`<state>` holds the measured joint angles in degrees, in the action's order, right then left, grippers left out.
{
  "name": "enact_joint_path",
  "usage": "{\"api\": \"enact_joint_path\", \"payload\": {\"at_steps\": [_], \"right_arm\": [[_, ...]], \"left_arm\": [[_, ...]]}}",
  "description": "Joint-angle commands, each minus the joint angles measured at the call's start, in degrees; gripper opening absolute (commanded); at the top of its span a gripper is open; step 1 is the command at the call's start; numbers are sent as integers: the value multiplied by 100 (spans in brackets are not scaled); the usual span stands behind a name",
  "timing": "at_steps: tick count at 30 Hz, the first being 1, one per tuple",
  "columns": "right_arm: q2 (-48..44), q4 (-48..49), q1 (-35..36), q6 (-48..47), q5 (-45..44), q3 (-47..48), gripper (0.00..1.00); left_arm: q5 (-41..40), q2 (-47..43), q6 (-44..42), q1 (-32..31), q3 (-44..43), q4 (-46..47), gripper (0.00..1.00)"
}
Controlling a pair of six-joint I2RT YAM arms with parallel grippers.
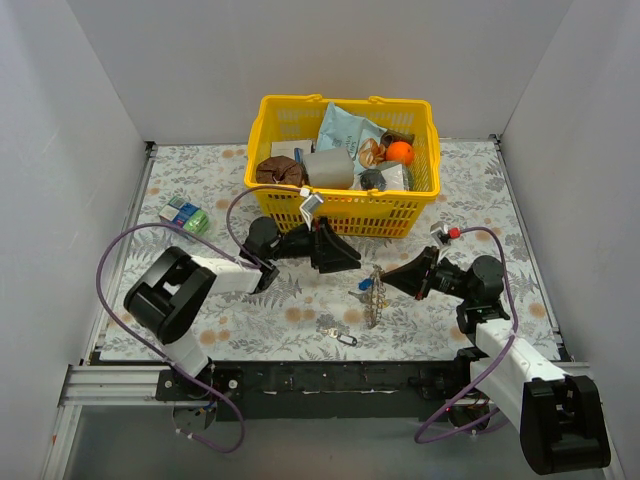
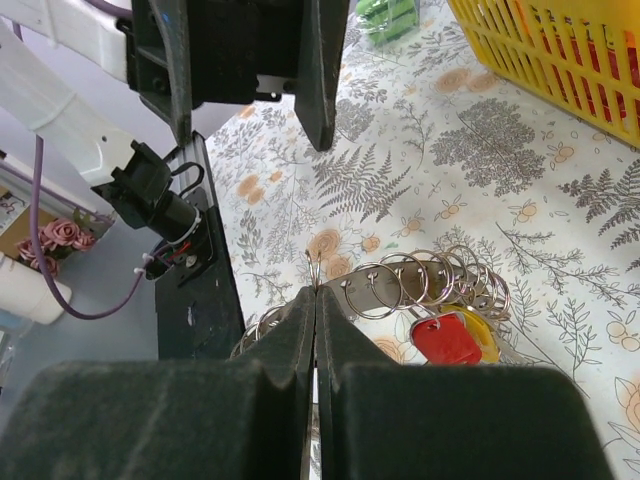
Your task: Put the keys on the keyring
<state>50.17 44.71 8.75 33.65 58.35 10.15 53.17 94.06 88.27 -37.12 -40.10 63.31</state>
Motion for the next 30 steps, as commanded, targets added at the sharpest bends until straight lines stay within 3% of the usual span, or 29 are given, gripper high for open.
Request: {"api": "enact_joint_path", "payload": {"at_steps": [1, 6, 14, 19, 30], "right_arm": [[-95, 987, 21, 493, -192, -75, 1], [-157, 1014, 21, 520, -218, -92, 1], [-210, 943, 21, 502, -271, -75, 1], [-218, 943, 21, 494, -263, -75, 1], [-218, 934, 21, 494, -254, -31, 1]], "left_arm": [[-26, 410, 1147, -189, -24, 1569, 54], [-175, 824, 1500, -313, 2, 2203, 48], [-377, 938, 1034, -506, -244, 1465, 41], [-325, 1158, 1052, -515, -393, 1378, 27], [-412, 1106, 718, -533, -403, 929, 26]]}}
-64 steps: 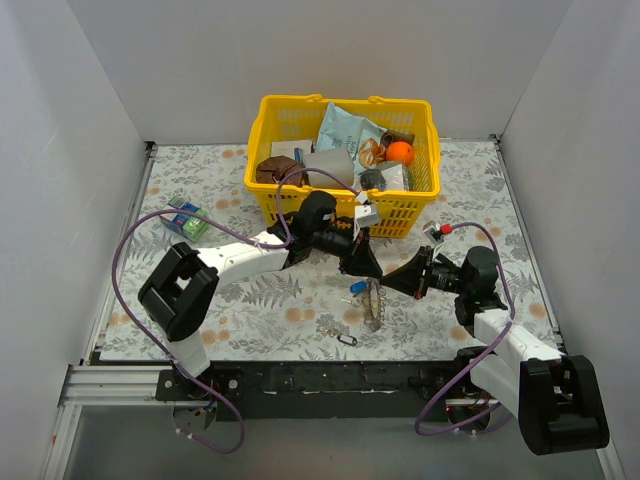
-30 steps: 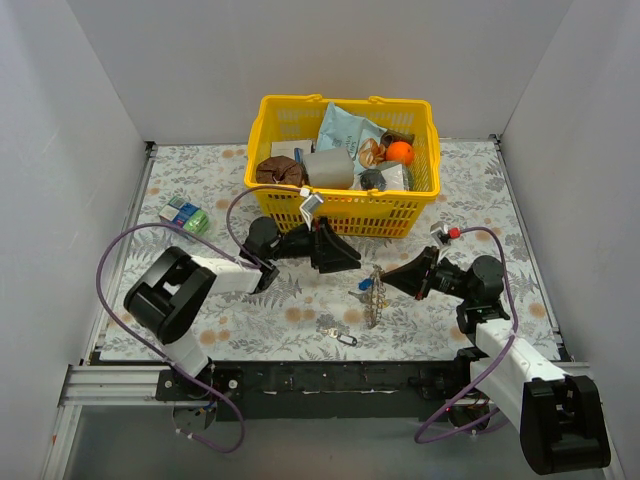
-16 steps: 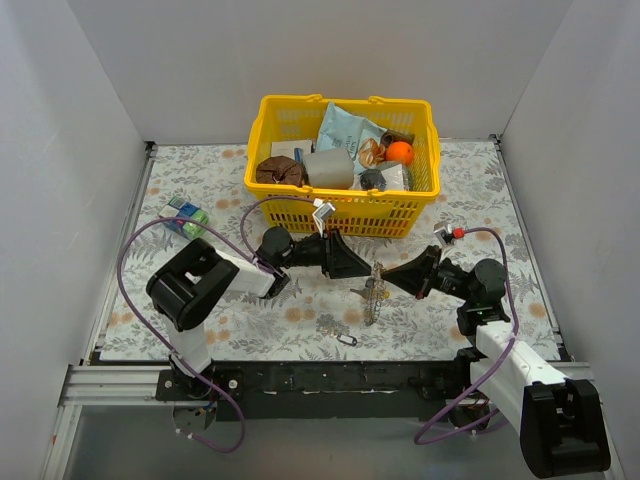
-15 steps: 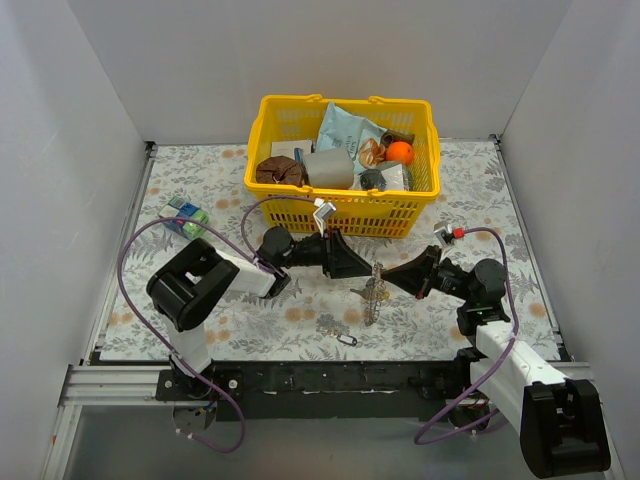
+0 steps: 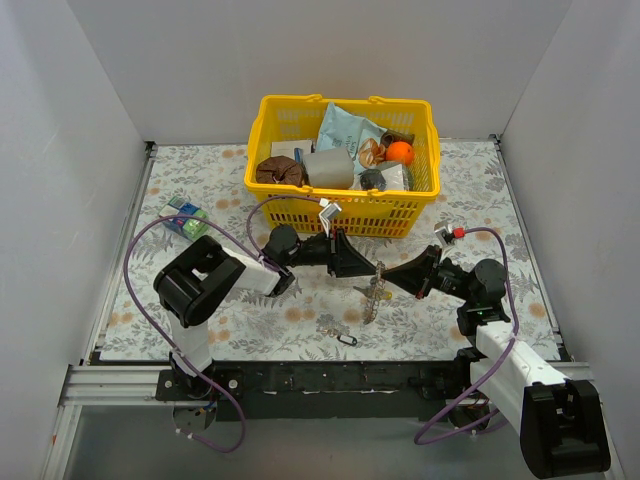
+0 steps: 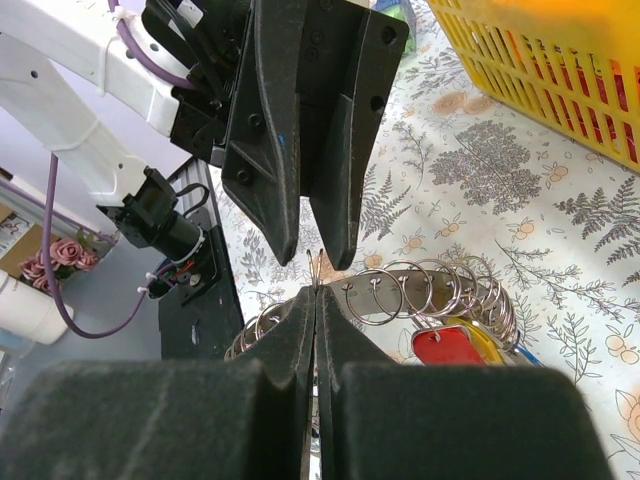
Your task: Put the keys on the keyring
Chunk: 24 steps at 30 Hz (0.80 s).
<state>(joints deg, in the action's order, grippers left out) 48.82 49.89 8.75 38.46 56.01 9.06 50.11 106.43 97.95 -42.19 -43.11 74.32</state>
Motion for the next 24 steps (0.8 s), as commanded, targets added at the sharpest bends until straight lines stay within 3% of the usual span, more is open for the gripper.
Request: {"api": "enact_joint_path", "payload": {"at_steps": [1, 8, 21, 24], "right_arm": [[-83, 408, 21, 13, -20, 78, 1], [-65, 381, 12, -14, -20, 87, 1], [-100, 276, 21, -84, -11, 96, 1], [-100, 232, 12, -101, -11, 96, 1]], "left_arm": [[-106, -132, -276, -26, -101, -225, 27], [8, 9, -285, -87, -294, -208, 22], [131, 106, -426, -193, -470, -366, 0], [148, 71, -523, -201, -531, -515, 0]]}}
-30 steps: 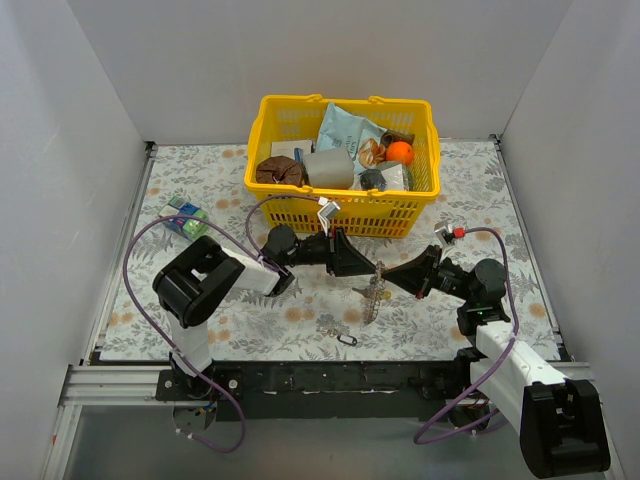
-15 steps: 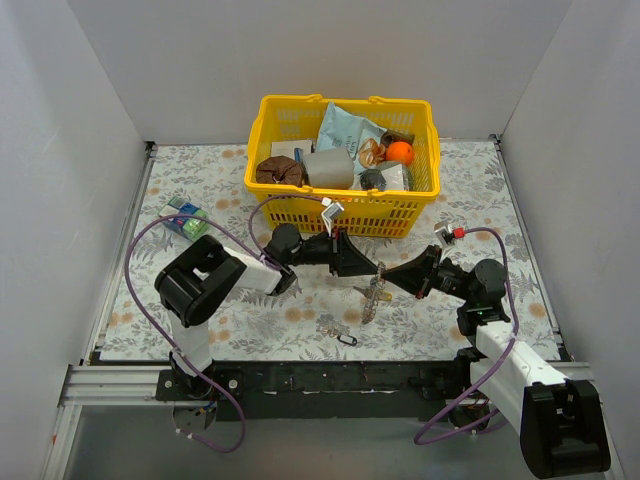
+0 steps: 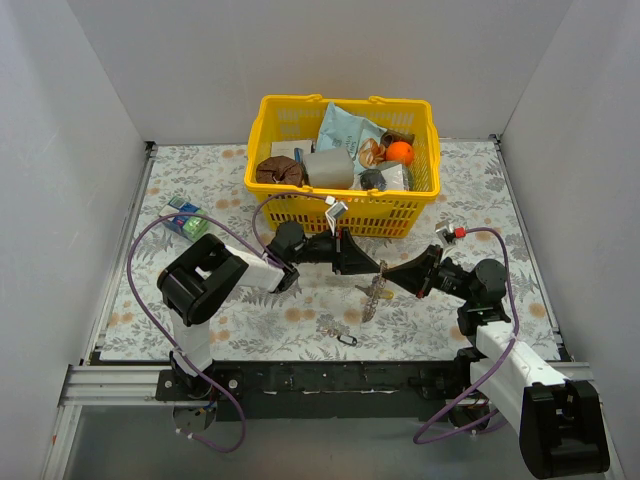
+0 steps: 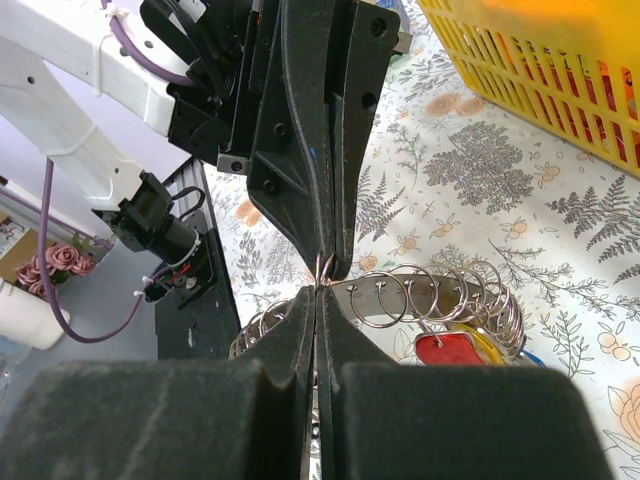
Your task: Put the keys on the keyring
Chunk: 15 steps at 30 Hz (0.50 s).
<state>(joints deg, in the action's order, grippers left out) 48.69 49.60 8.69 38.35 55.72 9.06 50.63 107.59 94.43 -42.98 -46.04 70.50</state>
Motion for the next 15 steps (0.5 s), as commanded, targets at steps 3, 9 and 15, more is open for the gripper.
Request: {"api": "enact_joint_path", "payload": {"at_steps": [3, 9, 15], "right_arm": [[-96, 138, 36, -169, 0, 96, 1], [-149, -773, 28, -766, -53, 306, 20], [-351, -1672, 19, -1347, -263, 649, 51]], "left_arm": [[96, -159, -442, -158, -335, -466, 0], [-53, -546, -1819, -246, -748, -2345, 0], [-308, -941, -3043, -281, -1283, -4366, 0]]}}
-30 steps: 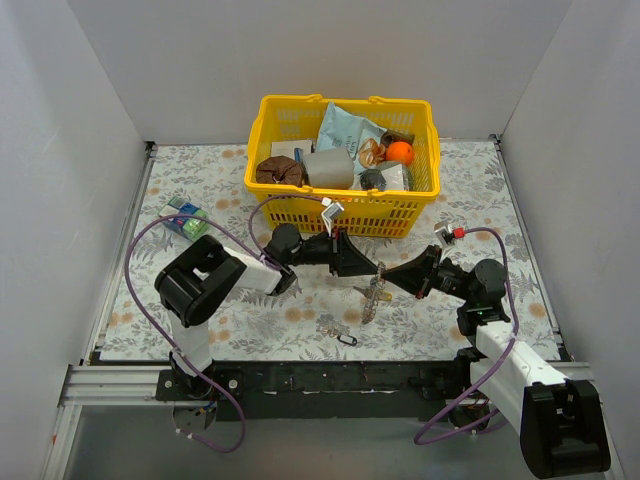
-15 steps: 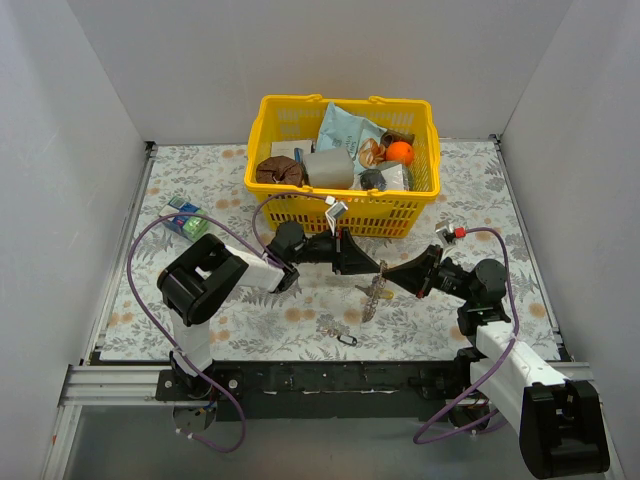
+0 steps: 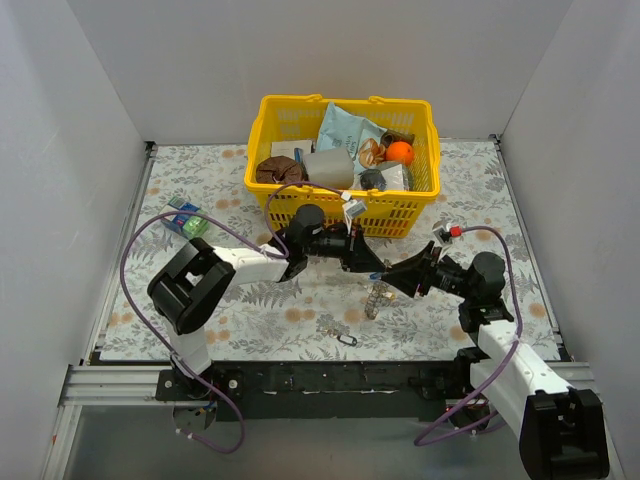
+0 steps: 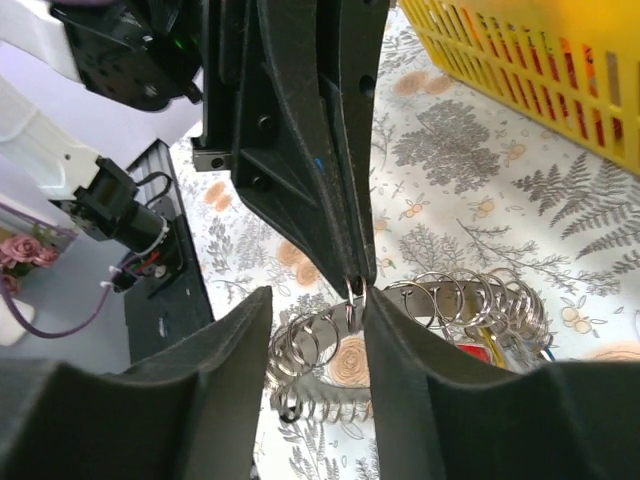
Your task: Put the keys on the keyring
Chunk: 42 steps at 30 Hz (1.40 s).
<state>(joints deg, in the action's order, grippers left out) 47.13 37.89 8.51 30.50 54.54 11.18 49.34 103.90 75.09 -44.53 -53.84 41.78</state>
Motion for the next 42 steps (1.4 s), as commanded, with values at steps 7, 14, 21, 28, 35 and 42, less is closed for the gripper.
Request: {"api": "enact_joint_path", "payload": {"at_steps": [7, 14, 21, 28, 35, 42], "right_arm": [[-249, -941, 36, -931, -295, 780, 60], [-284, -1609, 45, -1467, -410, 1044, 60], [-372, -1636, 36, -1547, -41, 939, 63], [-144, -1320, 36, -1372, 416, 860, 64], [147, -924, 54, -1196, 601, 710, 63], [375, -748, 98, -1108, 663, 570, 60]], "left_arm": [[-653, -844, -2357, -222, -987, -3279, 0], [-654, -1073, -3051, -240, -1049, -3817, 0], [-373, -1179, -3816, -240, -1189, -4528, 0], [-241, -1126, -3941, -240, -1295, -4661, 0], [-153, -1161, -3941, -240, -1322, -4644, 0], [-92, -1179, -3914, -249, -1339, -4574, 0]]}}
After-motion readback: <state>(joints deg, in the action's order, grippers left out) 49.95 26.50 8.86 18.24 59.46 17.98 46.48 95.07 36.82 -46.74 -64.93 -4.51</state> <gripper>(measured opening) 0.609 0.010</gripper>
